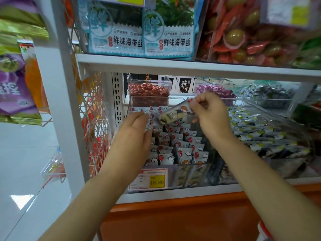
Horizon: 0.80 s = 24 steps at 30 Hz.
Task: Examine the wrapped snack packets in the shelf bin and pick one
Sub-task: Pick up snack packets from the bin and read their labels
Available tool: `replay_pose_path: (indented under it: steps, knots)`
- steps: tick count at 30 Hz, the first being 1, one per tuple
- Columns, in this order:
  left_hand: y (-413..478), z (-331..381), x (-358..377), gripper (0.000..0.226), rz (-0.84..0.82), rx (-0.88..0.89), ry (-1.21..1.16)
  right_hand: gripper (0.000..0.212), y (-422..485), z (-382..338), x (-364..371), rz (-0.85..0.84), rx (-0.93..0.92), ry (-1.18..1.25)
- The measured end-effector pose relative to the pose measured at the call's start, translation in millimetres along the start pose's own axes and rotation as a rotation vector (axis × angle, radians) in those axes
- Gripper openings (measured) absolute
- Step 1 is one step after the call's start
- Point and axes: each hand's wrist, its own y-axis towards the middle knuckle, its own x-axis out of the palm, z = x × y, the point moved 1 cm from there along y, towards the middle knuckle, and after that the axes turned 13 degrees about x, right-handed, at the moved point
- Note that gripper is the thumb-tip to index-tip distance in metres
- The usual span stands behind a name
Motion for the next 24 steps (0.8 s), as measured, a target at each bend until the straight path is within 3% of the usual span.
replay_pose_path:
  steps: [4,7,10,13,20,24]
  knots:
    - [-0.9,3.6,4.7,0.048,-0.023,-0.226,-0.297,0.009,-24.9,6.3,-16.5,-0.114,0.239,0.290]
    - [-1.0,7.3,4.5,0.030,0.033,-0.411,-0.705,0.010,-36.2,9.7,-22.9,-0.200,0.345,0.512]
    - [-0.8,9.2,3.0,0.017,0.082,-0.473,-0.839,0.011,-41.9,12.9,-25.5,-0.235,0.407,0.630]
    - [0.4,9.3,3.3,0.021,0.176,-0.549,-0.980,0.010,-43.5,15.7,-26.1,-0.284,0.487,0.731]
    - [0.0,9.3,3.3,0.026,0.185,-0.500,-0.774,0.028,-47.8,18.5,-24.0,-0.336,0.577,0.753]
    - [-0.4,13.1,0.4,0.029,0.153,-0.457,-0.659,0.018,-45.8,18.6,-25.0,-0.316,0.603,0.807]
